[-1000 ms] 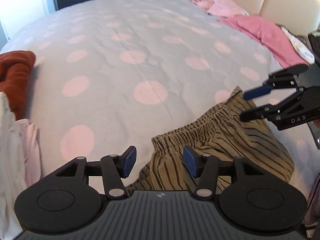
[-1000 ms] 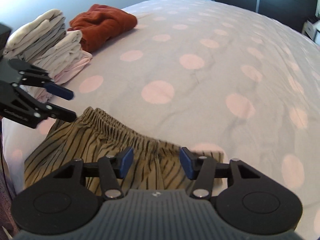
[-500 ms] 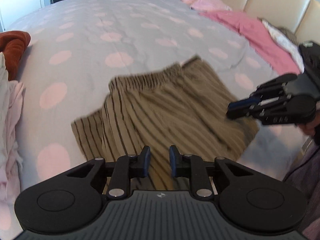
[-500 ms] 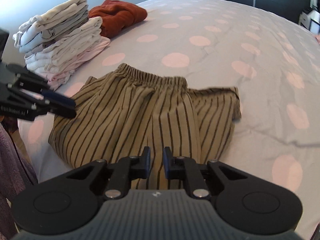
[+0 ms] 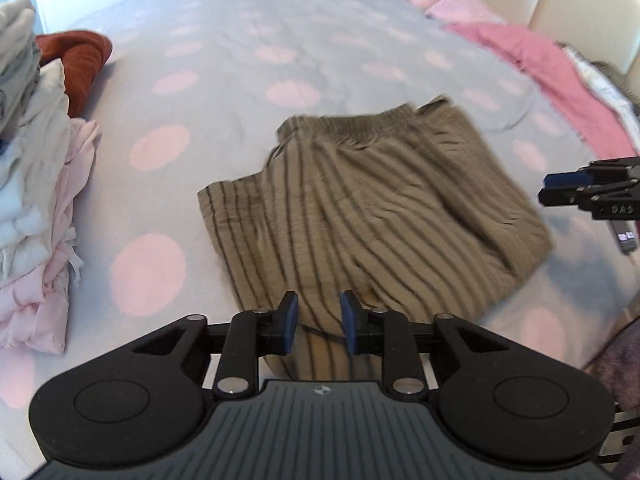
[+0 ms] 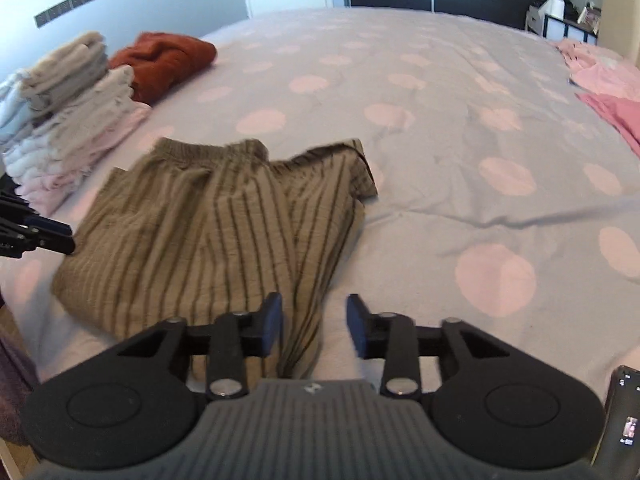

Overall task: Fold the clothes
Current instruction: 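Open both tools and release the folded trousers on the bed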

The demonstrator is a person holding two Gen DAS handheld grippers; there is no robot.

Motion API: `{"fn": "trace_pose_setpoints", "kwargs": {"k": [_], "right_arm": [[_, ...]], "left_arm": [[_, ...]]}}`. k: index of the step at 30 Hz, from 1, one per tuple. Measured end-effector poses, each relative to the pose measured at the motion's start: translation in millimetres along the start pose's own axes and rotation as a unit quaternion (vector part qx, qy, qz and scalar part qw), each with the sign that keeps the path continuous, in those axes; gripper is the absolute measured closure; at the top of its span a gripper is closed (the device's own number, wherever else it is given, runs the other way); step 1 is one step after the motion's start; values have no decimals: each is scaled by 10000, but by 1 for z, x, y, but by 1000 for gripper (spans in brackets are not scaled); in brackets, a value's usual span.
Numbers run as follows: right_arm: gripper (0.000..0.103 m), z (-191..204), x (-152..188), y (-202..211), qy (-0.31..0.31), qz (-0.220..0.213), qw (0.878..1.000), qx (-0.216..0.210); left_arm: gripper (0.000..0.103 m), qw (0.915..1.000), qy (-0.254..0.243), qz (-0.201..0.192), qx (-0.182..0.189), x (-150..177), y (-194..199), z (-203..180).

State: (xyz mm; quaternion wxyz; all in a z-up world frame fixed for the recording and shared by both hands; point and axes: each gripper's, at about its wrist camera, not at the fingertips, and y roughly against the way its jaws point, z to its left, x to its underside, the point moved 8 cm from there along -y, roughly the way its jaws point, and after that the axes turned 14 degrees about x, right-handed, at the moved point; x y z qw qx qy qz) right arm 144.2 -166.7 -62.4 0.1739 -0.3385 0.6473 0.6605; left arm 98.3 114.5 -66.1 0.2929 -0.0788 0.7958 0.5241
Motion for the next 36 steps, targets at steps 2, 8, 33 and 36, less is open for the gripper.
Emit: {"fn": "trace_pose_setpoints", "kwargs": {"k": [2,8,33,36], "right_arm": [[61,3,9,9,124,-36,9999,-27],[61,16,36,17,298,12,9994,-152],[103,-3,52,-10,548,498,9949,685],[102,-14,49,-5,257,471,9966,619]], "left_arm": [[68,10000,-56,-17,29,10,6,-5],[59,9998,92,180,-8,38,1,-8],[103,9968,321,298,-675,57,1,25],[103,9973,543,58,-495,54,10,30]]}}
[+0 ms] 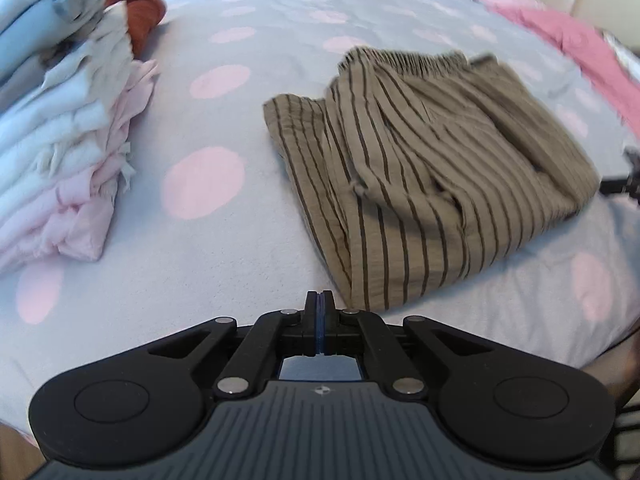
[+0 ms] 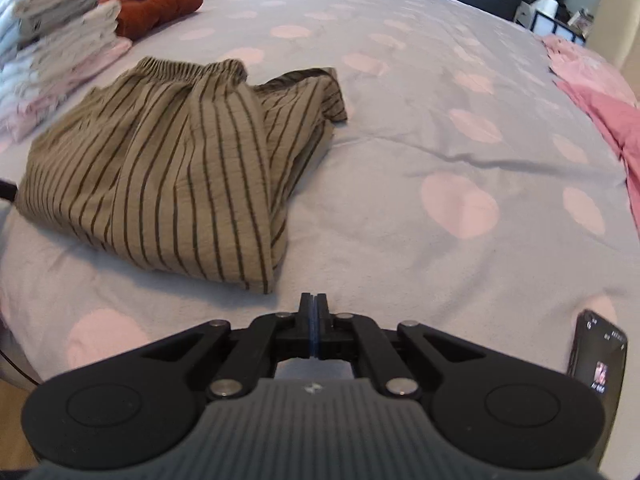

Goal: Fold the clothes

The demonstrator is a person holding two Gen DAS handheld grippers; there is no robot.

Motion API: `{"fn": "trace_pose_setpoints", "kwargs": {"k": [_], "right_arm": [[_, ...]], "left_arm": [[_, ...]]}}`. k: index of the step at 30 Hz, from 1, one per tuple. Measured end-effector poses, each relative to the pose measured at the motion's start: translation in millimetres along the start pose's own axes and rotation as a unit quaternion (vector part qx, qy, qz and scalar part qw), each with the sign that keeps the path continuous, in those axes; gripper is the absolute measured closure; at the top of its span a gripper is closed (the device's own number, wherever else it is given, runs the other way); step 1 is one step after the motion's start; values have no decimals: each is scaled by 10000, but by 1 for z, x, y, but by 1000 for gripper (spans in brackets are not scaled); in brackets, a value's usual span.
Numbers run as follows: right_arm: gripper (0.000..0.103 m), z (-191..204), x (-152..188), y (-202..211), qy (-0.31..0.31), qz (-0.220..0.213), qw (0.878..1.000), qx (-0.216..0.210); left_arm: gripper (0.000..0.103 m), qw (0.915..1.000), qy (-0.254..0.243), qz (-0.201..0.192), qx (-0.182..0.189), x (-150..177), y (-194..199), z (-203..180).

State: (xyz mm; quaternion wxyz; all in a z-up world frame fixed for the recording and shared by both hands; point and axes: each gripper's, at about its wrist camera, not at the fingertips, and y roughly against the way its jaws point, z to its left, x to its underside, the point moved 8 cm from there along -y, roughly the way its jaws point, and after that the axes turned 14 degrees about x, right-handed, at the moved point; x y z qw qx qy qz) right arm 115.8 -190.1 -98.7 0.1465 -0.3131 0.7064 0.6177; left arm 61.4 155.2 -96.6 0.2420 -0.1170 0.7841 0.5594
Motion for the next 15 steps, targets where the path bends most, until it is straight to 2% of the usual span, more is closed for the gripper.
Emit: {"fn": "trace_pose_setpoints", "kwargs": {"k": [1,3,5,6,7,8,9,15], "right_arm": [[98,0,-1,3,-31,-50,10000,-39],[97,2,-3,10,-59,-154,9998,-137],[96,7,-6,14,-23,-216,9995,-210],[94,11,-8,15,0,-244,9994,-245],[89,13,-9,17,-5,-269,9992,-310],[74,15,-10,18,-39,-292,9989,-360],[67,16,-11,19,-83,-314,9987,-397],[67,21,-19,19,-246,-401,9972,-576]], "left_arm": [[103,9999,-3,-136,68,-2,6,-2],[103,9989,-56,-359,306,-6,16,-12],[91,9973,-67,-456,578,-7,20,-22],[77,9966,-57,-479,664,-8,19,-27],[67,9962,-43,-499,710,-8,17,-30],[64,9961,-24,-506,728,-9,14,-33],[63,9960,-4,-508,738,-9,11,-35],[63,9973,43,-255,692,-7,-15,-40]]}}
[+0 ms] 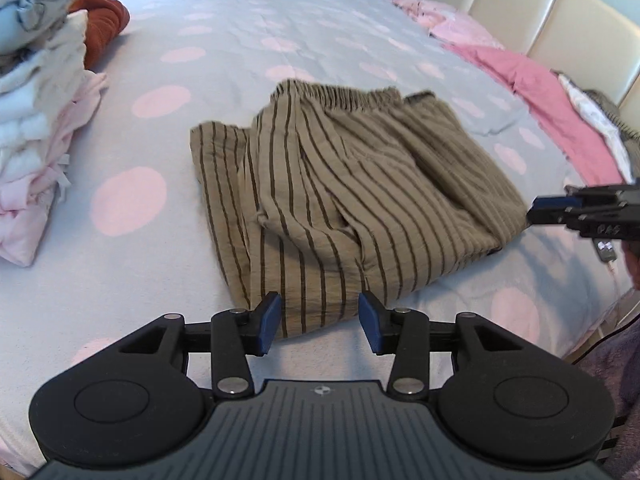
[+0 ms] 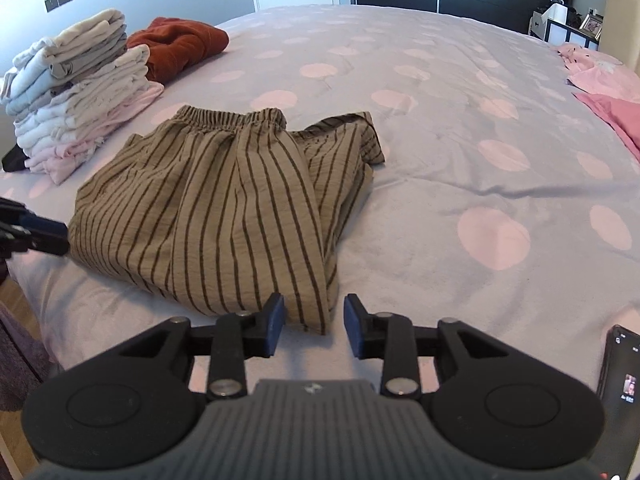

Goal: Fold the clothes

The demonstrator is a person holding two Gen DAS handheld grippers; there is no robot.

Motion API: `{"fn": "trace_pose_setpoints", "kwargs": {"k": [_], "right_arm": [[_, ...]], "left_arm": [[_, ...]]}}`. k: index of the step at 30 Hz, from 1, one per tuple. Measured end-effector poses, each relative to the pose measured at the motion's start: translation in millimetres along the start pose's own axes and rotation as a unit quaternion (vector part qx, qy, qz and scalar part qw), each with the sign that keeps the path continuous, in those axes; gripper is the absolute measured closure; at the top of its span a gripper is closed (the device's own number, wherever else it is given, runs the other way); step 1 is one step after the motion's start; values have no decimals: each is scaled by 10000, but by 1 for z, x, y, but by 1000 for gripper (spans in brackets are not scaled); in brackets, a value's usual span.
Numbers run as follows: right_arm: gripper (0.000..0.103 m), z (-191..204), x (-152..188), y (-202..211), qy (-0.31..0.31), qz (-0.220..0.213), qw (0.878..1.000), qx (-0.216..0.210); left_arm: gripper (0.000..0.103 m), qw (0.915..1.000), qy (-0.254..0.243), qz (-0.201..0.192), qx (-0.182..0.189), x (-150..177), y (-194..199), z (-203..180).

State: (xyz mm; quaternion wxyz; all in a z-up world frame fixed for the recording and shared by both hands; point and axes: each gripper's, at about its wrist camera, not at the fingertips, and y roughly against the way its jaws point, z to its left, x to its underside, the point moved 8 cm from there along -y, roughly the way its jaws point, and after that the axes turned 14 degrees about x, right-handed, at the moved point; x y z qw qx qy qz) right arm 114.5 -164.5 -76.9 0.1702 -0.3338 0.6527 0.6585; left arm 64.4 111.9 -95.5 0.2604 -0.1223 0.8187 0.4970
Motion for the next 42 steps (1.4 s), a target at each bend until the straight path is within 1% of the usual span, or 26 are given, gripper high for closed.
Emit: {"fn": "trace_pose_setpoints", "kwargs": {"k": [1,2,3,4,5,6,8,12,15,20,21,22,23,25,26,27,28,29,30,31,34,36,39,40,41,42], "right_arm": [[66,-1,-1,-1,-44,-11,10000,-5],[67,-1,-2,-4,-85,0,10000,-23],[68,-1,-3,-7,-125,18,9999,-49],[72,0,-3,-10,-159,52,9998,-96],[95,1,-2,-12,-160,108,9997,-154],[101,3,-2,-14,-149,171,9995,-213],[102,3,-1,-13,-31,114,9999,-78],[102,-3,-4,-14,-75,66,9998,162],[103,-9,-4,-19,-39,150,9991,407],[103,-17,-4,-19,-29,188,9982,567],[102,-19,-3,-19,-10,201,9975,681],[102,-24,-3,-19,21,178,9958,899],[98,-29,-3,-17,6,139,9949,1002],[97,-38,-1,-14,-234,205,9954,910],[97,-39,0,-12,-306,219,9962,780],[95,-39,1,-9,-354,222,9972,622],[92,-36,3,-6,-337,205,9981,473],[76,-31,5,-4,-253,177,9988,368],[63,-25,8,-2,-151,147,9994,279],[63,-20,12,-1,-10,144,9996,223],[63,-6,22,-3,407,149,9989,203],[63,0,25,-7,574,134,9980,206],[64,5,26,-17,735,-7,9970,261],[64,6,25,-20,739,-57,9969,273],[68,7,24,-22,736,-110,9969,268],[85,8,23,-24,732,-163,9968,264]], "left_arm": [[67,10000,47,16,16,0,-3,2],[74,10000,73,29,45,-1,-5,4],[88,9999,54,59,74,-1,-7,5],[92,9999,15,100,84,-1,-9,6],[99,9999,-32,130,56,-1,-10,6],[103,9998,-90,169,6,0,-11,6],[103,9995,-98,256,-149,4,-12,9],[103,9993,-31,306,-193,7,-13,15],[103,9989,-53,370,-271,9,-14,17],[103,9989,-62,372,-295,10,-12,20],[103,9990,-57,340,-296,9,-10,20],[103,9992,-30,289,-281,8,-8,21],[103,9994,-8,235,-244,7,-5,20],[103,9997,-32,111,-192,5,3,17],[103,9997,-126,57,-203,4,7,14],[103,9995,-235,13,-216,4,10,10],[97,9992,-337,-15,-220,4,12,7],[91,9987,-457,-17,-237,5,14,3],[79,9978,-606,4,-277,7,14,-2],[72,9966,-763,30,-324,8,14,-6],[62,9928,-1069,213,-494,14,6,-11],[62,9913,-1116,339,-604,17,-1,-7],[62,9909,-1123,332,-665,16,-9,-2],[65,9910,-1106,349,-660,15,-11,-1],[70,9911,-1099,369,-661,15,-14,1],[78,9909,-1098,387,-670,14,-16,2]]}}
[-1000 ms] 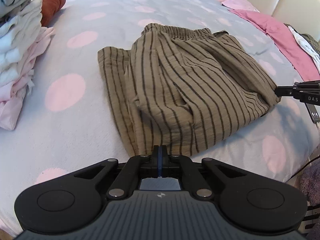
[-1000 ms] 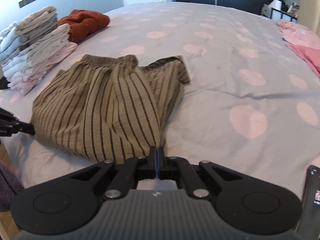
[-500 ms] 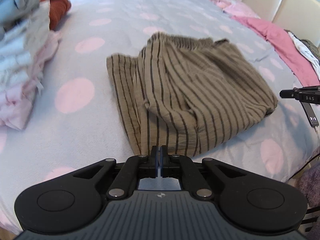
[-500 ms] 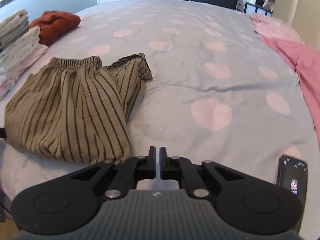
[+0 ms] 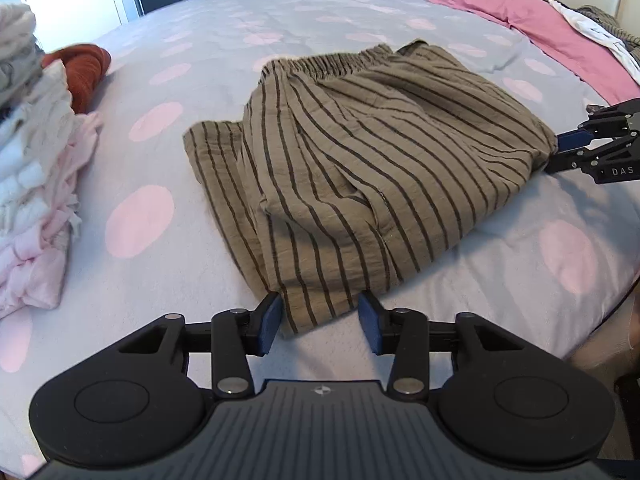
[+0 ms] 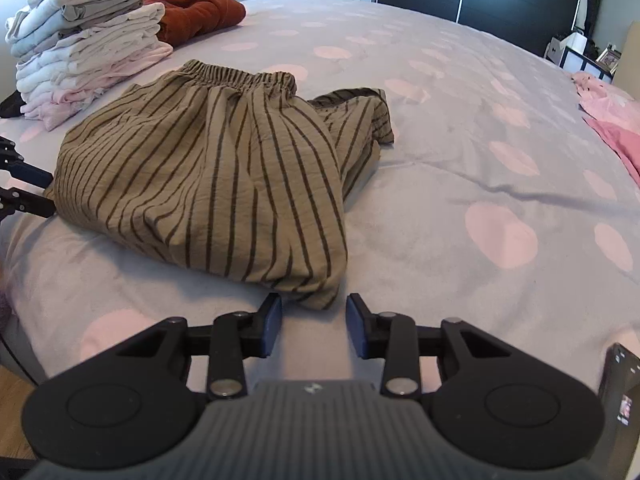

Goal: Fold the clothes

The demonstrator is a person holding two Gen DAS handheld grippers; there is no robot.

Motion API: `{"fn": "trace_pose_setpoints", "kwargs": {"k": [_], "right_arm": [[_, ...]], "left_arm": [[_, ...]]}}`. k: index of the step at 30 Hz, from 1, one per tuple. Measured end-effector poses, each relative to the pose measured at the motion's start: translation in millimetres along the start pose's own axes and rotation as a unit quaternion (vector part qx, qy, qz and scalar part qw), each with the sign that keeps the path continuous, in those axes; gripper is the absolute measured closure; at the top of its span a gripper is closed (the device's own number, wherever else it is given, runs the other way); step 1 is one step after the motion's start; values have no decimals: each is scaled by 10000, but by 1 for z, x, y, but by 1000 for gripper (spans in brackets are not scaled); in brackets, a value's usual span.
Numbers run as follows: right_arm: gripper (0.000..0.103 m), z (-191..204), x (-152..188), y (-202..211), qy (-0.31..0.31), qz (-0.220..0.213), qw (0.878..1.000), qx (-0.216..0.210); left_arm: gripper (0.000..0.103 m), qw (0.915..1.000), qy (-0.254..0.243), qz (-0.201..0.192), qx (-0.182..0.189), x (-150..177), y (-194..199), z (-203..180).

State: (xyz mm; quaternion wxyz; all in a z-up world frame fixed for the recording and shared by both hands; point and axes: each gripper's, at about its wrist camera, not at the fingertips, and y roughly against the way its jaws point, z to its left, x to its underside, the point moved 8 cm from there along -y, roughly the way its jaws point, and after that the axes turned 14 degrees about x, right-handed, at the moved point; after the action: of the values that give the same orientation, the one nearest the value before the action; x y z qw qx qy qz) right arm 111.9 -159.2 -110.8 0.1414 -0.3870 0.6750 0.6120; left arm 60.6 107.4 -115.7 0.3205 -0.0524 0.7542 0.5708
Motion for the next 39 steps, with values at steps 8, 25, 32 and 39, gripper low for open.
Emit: {"fn": "trace_pose_setpoints", "kwargs": {"k": [8,25,32,39], "right_arm": [[101,-5,-27,25,374,-683,9959,468],[97,-41,-6,-1,-9,370,9945,981],[54,-54,-41,15,-974,28,9936,567],[25,-46,-81,0,-1839,-18,9829,-76]], "left_arm": [[100,9987,112,-488,-55,-11,24,4],[80,9947,884,-457,270,-3,38,23],[49,9820,1471,-1144,311,-29,63,44],[41,9639,2257,-1300,557,-60,35,69]]}}
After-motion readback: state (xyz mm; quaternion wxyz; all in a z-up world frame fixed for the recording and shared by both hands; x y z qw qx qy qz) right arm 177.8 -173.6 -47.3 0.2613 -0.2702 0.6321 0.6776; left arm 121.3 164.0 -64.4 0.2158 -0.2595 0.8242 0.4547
